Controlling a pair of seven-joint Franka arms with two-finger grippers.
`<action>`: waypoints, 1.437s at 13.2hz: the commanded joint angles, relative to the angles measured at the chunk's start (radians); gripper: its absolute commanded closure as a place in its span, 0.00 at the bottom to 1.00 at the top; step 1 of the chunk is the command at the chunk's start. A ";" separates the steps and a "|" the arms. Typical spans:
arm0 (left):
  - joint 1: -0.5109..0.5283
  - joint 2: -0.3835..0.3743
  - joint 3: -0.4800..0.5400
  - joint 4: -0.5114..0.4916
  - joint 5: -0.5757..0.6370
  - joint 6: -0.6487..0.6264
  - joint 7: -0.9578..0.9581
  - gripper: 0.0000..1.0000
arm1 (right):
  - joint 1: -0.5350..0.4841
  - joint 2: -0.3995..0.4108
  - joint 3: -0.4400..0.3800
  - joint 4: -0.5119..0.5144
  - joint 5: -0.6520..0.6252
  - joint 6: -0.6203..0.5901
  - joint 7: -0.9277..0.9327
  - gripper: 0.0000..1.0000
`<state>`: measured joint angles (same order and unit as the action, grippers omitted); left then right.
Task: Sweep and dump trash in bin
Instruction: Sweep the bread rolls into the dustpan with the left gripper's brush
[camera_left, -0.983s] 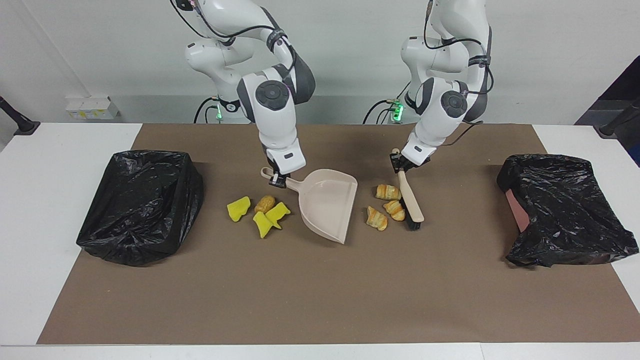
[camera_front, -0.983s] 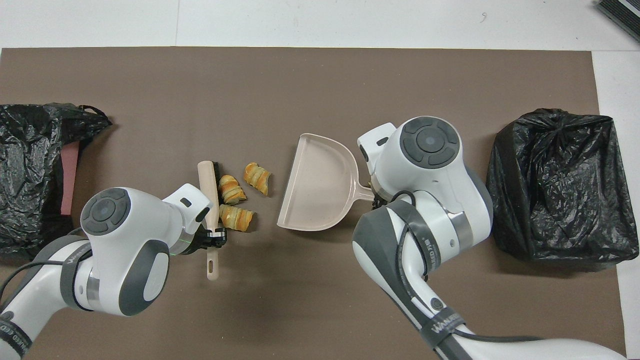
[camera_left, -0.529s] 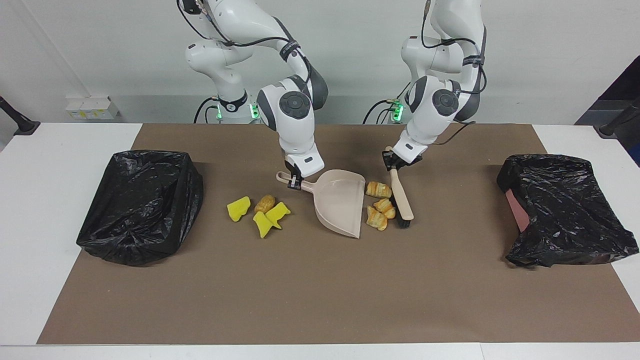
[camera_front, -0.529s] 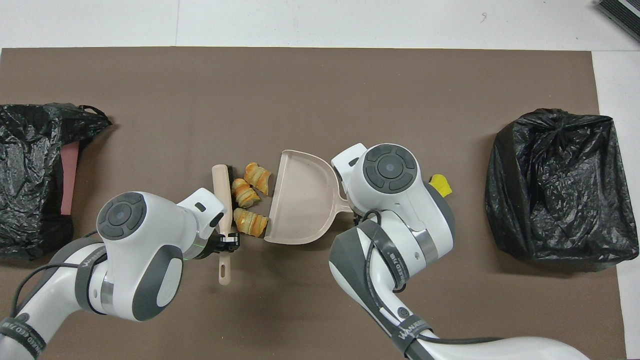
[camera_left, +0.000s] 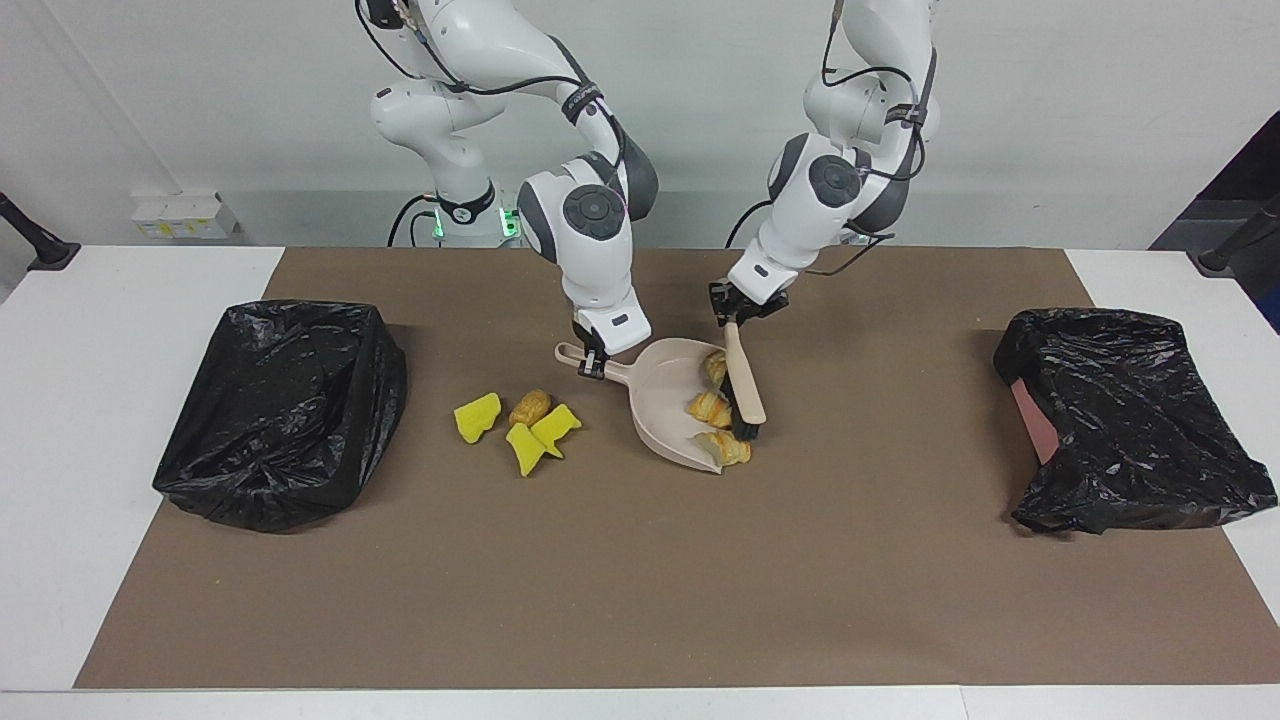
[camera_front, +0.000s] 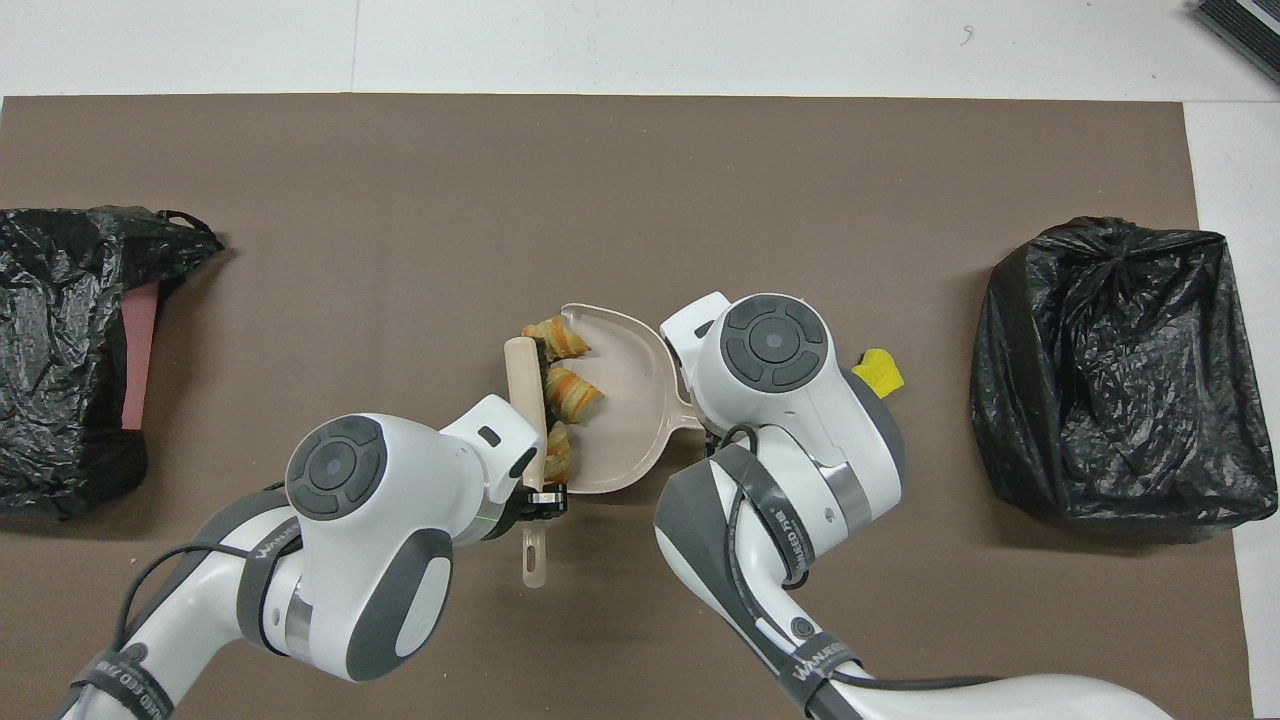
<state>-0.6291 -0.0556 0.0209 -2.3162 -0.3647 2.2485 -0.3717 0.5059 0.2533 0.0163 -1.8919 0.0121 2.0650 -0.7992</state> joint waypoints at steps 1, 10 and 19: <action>-0.055 0.033 -0.001 0.047 -0.051 -0.003 -0.015 1.00 | 0.003 -0.006 0.005 -0.018 -0.012 0.021 0.032 1.00; 0.107 0.164 0.013 0.236 0.081 -0.123 -0.012 1.00 | 0.003 -0.008 0.005 -0.022 -0.012 0.021 0.047 1.00; 0.033 0.194 0.008 0.216 0.101 -0.102 0.125 1.00 | 0.003 -0.012 0.004 -0.032 -0.012 0.021 0.067 1.00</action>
<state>-0.5293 0.1504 0.0197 -2.1002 -0.2817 2.1624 -0.2487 0.5086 0.2532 0.0166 -1.9005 0.0122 2.0650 -0.7722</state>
